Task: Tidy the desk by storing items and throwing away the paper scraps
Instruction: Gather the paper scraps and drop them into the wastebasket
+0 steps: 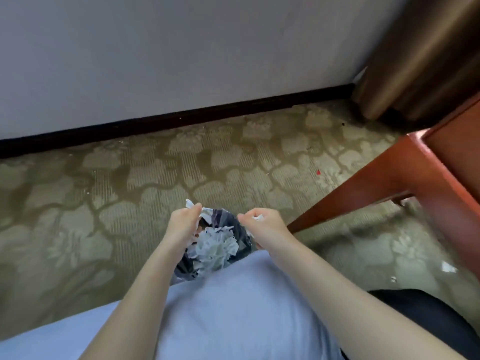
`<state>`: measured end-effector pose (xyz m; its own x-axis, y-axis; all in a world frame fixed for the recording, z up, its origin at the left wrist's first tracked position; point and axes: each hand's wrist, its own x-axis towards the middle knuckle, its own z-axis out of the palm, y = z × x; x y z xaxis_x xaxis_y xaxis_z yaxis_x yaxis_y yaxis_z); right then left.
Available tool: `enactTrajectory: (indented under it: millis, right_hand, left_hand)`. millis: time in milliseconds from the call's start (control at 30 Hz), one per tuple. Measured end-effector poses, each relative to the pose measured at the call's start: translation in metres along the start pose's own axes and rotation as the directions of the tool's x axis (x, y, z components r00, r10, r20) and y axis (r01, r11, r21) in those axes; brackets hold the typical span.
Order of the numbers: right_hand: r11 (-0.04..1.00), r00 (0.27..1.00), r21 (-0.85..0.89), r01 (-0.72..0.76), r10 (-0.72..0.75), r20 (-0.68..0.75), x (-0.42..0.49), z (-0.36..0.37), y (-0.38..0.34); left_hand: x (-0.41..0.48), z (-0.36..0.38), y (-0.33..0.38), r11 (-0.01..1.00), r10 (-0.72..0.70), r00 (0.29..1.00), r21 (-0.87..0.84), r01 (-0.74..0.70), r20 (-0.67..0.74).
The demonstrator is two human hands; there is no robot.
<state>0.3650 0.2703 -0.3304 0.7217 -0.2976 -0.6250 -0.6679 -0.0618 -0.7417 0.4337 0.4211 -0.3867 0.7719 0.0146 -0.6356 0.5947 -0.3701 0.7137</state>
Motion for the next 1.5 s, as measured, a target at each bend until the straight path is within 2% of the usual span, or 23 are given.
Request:
enactTrajectory:
  millis: [167,367,433,567,733,867,1000,1167,1267,1367,1500]
  right_hand:
    - [0.991,0.992,-0.052,-0.12,0.121,0.023,0.045,0.046,0.022]
    - [0.966,0.969,-0.148,-0.213,0.228,0.091,0.075,0.083,0.045]
    - [0.958,0.951,-0.132,-0.256,0.274,0.144,0.08,0.089,0.048]
    - [0.949,0.911,-0.146,-0.278,0.309,0.273,0.081,0.087,0.054]
    - [0.951,0.9,-0.206,-0.232,0.29,0.324,0.077,0.064,0.055]
    - [0.954,0.941,-0.234,-0.186,0.242,0.236,0.069,0.04,0.056]
    - [0.971,0.974,-0.201,-0.131,0.164,0.154,0.047,0.011,0.052]
    - [0.992,0.993,-0.1,-0.072,0.081,0.086,0.011,-0.032,0.042]
    - [0.996,0.998,-0.085,-0.038,0.043,0.054,-0.01,-0.057,0.035]
    - [0.997,0.999,-0.073,0.022,-0.018,0.048,-0.036,-0.085,0.023]
    - [0.987,0.991,-0.087,0.132,-0.13,0.031,-0.083,-0.123,0.003]
  left_hand:
    - [0.03,0.003,-0.026,0.998,-0.006,1.0,0.068,0.005,0.011]
    - [0.046,0.011,-0.044,0.993,-0.122,0.989,-0.021,0.12,-0.088]
    - [0.053,0.012,-0.054,0.988,-0.156,0.982,-0.016,0.155,-0.103]
    - [0.059,0.011,-0.071,0.964,-0.177,0.975,0.175,0.199,-0.137]
    - [0.062,0.012,-0.075,0.888,-0.189,0.982,0.425,0.174,-0.006]
    - [0.059,0.012,-0.071,0.833,-0.15,0.985,0.547,0.083,0.08]
    - [0.04,0.005,-0.058,0.701,-0.128,0.978,0.712,-0.027,0.164]
    - [-0.002,0.006,-0.015,0.723,0.056,0.925,0.624,-0.297,0.375]
    - [-0.035,0.007,0.016,0.713,0.164,0.884,0.567,-0.413,0.438]
    - [-0.069,0.004,0.044,0.622,0.266,0.833,0.573,-0.533,0.485]
    - [-0.119,0.004,0.082,0.505,0.324,0.75,0.565,-0.653,0.577]
